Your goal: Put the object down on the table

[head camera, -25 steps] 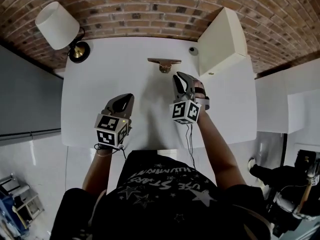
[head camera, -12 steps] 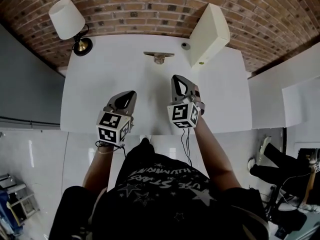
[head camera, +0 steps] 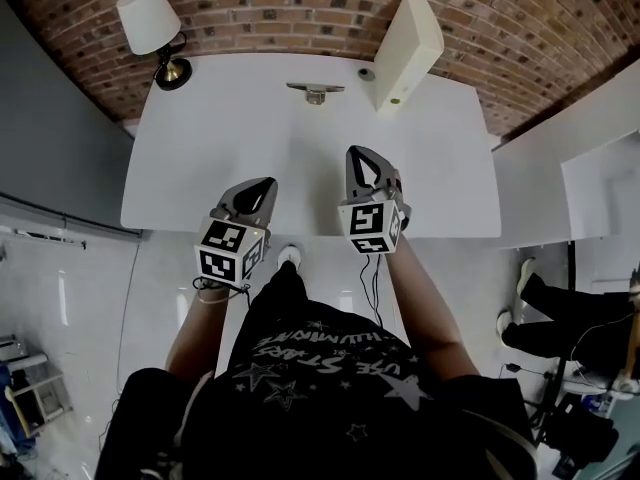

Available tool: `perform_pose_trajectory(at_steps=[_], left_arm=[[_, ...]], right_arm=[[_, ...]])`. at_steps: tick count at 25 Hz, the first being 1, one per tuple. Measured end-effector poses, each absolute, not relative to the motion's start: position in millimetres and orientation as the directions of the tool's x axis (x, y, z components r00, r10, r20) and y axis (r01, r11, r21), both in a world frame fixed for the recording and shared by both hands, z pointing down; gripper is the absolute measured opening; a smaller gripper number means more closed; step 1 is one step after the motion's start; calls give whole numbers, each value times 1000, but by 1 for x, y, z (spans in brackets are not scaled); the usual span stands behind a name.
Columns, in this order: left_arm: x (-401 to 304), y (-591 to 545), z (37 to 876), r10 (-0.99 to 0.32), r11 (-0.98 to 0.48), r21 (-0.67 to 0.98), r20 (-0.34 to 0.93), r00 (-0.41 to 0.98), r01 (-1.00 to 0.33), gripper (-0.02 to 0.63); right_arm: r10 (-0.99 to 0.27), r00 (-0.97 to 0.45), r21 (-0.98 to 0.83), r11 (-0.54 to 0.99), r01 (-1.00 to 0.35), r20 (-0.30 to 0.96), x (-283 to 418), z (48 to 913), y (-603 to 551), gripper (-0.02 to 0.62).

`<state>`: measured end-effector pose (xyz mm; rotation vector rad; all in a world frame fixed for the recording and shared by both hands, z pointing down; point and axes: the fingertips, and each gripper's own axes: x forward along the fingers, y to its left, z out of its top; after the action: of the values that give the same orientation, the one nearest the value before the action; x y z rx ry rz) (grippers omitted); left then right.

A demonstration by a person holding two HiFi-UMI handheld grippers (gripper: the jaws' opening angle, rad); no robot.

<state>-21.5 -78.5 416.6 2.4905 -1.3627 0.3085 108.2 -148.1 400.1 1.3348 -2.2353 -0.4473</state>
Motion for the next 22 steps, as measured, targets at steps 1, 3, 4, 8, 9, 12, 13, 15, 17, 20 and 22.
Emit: perform_pose_trajectory(at_steps=[1,3,4,8,9,12,13,15,17,20,22], left_arm=[[-20,-70,417,-784,-515,143,319,532,-845,20],[-14,-54,419,-786,-515,140,318,531,-846,20],[-11,-46,420,-786,-514,139,318,530,-846,21],[2,-7,425,-786,-514,138,318,529,-847,20],[5,3,425,-786,-514,138,320,529,-847,20],[15,32,422,-788,-512,128,324,524,-849,21],[18,41,421,-790,-509,126,323,521,-851,20],[22,57,420,-796,-502,124,322,513,-856,21],[26,72,420,-799,-496,122,322,508,-859,21],[31,95,423,-800,-493,120,328,503,-862,20],[35,107,425,-798,-491,123,332,502,-862,21]], right_arm=[[-887,-392,513,461,-724,244,111,400,-140,2],[-889,-386,505,457,-732,245,117,401,-123,2],[-890,-384,496,456,-739,246,121,402,-114,2],[-895,-363,452,445,-773,260,141,410,-74,2],[-895,-358,440,443,-781,265,147,412,-64,2],[-896,-351,418,439,-795,273,162,414,-37,2],[-896,-349,418,438,-796,274,167,414,-29,2],[-897,-346,416,435,-799,273,175,415,-14,2],[-898,-345,402,432,-807,271,182,415,0,2],[-899,-346,362,428,-828,270,190,417,20,2],[-897,-345,330,425,-843,275,196,420,31,2]])
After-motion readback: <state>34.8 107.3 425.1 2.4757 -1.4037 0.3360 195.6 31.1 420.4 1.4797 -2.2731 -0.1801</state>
